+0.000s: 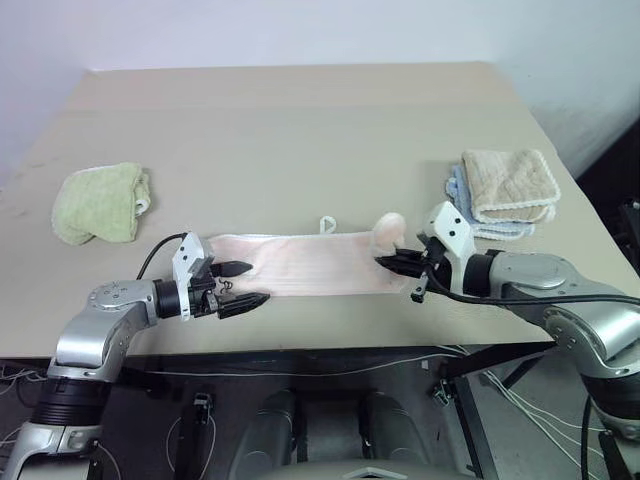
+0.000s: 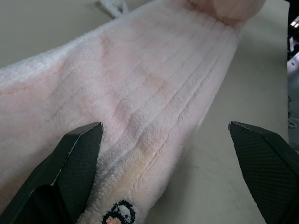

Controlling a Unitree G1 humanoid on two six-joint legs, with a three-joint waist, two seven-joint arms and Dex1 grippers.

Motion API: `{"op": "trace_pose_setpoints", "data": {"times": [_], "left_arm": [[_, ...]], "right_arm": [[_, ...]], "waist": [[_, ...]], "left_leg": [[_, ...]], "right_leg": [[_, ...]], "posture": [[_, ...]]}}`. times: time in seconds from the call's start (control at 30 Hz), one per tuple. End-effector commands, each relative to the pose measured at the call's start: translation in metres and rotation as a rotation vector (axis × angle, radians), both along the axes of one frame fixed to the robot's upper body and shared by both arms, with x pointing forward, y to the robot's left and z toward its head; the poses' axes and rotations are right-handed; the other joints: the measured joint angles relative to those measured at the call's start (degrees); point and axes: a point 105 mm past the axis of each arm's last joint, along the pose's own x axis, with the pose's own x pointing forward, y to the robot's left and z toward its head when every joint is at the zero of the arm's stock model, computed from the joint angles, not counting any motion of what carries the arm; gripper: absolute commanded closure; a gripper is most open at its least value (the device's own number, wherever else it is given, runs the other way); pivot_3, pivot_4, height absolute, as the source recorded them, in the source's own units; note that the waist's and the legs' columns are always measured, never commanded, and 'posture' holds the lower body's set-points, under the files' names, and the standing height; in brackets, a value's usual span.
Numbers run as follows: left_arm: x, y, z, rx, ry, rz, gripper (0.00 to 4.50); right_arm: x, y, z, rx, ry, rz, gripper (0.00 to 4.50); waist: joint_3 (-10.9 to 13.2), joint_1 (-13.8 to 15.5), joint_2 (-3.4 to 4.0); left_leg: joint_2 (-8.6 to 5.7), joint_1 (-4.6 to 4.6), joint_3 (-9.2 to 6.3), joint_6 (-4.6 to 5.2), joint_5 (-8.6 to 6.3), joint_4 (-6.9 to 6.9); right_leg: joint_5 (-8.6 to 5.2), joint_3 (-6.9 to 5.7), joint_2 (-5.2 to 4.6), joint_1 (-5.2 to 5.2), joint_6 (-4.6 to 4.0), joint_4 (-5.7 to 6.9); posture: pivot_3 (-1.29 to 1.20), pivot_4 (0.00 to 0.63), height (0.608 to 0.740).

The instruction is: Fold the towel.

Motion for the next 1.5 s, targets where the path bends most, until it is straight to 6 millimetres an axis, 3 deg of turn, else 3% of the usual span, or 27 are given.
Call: {"op": "trace_pose_setpoints", "data": {"times": [0.03,0.17,0.43,0.7,0.97,1.07,1.27,1.4,1.5], "left_arm": [[-0.002,-0.002,0.006,0.011,-0.036,-0.017,0.00],[-0.003,-0.004,0.005,0.024,-0.039,-0.027,0.00],[-0.003,-0.007,0.006,0.053,-0.047,-0.032,0.00],[-0.007,-0.008,0.008,0.051,-0.044,-0.023,0.00],[-0.008,-0.006,0.007,0.063,-0.046,-0.011,0.00],[-0.009,-0.005,0.004,0.065,-0.044,-0.007,0.00],[-0.010,-0.005,0.001,0.070,-0.043,-0.008,0.00],[-0.011,-0.005,0.001,0.072,-0.044,-0.010,0.00],[-0.010,-0.005,0.001,0.071,-0.044,-0.011,0.00]], "right_arm": [[-0.008,0.018,0.023,0.028,-0.113,0.107,4.49],[-0.013,0.032,0.022,0.026,-0.118,0.190,4.49],[-0.007,0.038,-0.018,-0.133,-0.085,0.241,4.49],[0.003,0.046,-0.021,-0.127,-0.113,0.228,4.49],[-0.003,0.055,-0.032,-0.151,-0.092,0.296,4.49],[-0.004,0.058,-0.033,-0.141,-0.077,0.309,3.87],[-0.003,0.059,-0.032,-0.131,-0.072,0.299,1.87],[-0.006,0.055,-0.014,-0.044,-0.057,0.300,0.49],[-0.010,0.045,-0.001,-0.001,-0.042,0.295,0.49]], "waist": [[0.0,0.0,0.00],[0.0,0.0,0.00],[0.0,0.0,0.00],[0.0,-0.2,0.00],[0.0,-0.1,-0.01],[0.0,-0.1,-0.01],[0.0,-0.1,0.00],[0.0,-0.1,0.00],[0.0,0.0,0.00]], "left_leg": [[0.00,0.00,0.00,0.00,0.00,0.00],[-0.01,0.00,0.00,0.00,0.00,0.00],[-0.02,0.02,0.01,0.00,0.00,0.01],[-0.02,0.03,0.00,-0.01,0.00,0.00],[-0.03,0.04,0.00,-0.01,0.00,0.01],[-0.03,0.04,0.00,-0.01,0.00,0.01],[-0.03,0.05,0.00,-0.01,0.00,0.01],[-0.03,0.06,0.00,-0.01,0.00,0.01],[-0.03,0.05,0.00,-0.01,0.00,0.01]], "right_leg": [[0.00,0.00,0.00,0.00,0.00,0.00],[0.01,-0.01,0.01,0.00,0.02,0.00],[0.01,-0.01,0.01,0.01,0.02,0.01],[0.03,0.00,0.04,-0.01,0.06,0.05],[0.04,-0.01,0.04,-0.01,0.07,0.07],[0.04,-0.01,0.04,-0.01,0.07,0.07],[0.04,-0.01,0.05,-0.01,0.08,0.09],[0.05,0.00,0.05,-0.01,0.08,0.09],[0.05,0.00,0.04,0.00,0.08,0.09]], "posture": [[0.00,0.150,0.740],[0.00,0.150,0.740],[0.00,0.150,0.740],[0.00,0.150,0.740],[0.00,0.150,0.740],[0.00,0.150,0.740],[0.00,0.150,0.740],[0.00,0.150,0.740],[0.00,0.150,0.740]]}}
